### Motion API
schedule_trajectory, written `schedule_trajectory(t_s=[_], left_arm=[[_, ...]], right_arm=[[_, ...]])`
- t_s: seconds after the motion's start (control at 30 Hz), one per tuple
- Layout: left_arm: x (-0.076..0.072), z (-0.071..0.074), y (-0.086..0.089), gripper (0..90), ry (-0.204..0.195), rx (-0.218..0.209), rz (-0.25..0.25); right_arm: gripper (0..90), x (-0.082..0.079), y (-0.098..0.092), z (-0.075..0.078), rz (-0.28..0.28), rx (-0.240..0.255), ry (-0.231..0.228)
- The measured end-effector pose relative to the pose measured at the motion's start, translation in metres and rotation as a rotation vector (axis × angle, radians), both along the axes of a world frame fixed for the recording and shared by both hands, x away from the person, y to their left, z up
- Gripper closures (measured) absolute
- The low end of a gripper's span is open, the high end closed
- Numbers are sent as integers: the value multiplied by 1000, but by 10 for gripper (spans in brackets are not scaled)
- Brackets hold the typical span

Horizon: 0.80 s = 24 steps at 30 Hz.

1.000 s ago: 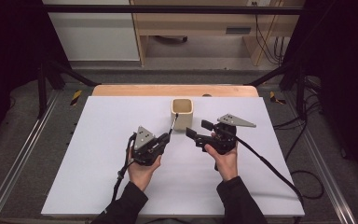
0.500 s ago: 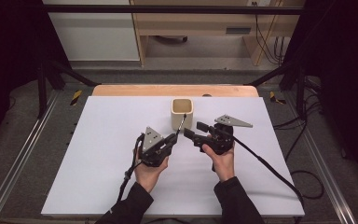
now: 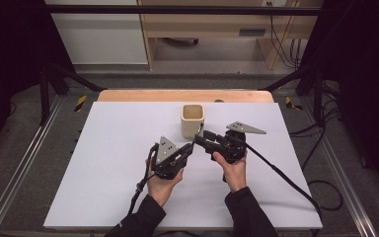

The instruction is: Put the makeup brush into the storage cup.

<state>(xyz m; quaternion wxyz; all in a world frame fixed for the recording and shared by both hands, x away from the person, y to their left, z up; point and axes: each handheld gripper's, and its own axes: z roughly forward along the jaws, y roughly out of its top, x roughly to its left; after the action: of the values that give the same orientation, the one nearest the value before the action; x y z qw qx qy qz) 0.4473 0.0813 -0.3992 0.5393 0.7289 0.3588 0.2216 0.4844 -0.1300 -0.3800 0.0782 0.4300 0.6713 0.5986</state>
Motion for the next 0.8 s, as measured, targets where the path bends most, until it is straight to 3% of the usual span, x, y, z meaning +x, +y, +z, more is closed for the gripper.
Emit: schedule_trajectory(t_s=[0.57,0.8], left_arm=[[-5,3,-6,839,-12,4,-19],[-6,2,-7,839,-15,8,-20]], right_arm=[[720,1,1,-1,4,30,17],[796,1,1,0,33,58,39]])
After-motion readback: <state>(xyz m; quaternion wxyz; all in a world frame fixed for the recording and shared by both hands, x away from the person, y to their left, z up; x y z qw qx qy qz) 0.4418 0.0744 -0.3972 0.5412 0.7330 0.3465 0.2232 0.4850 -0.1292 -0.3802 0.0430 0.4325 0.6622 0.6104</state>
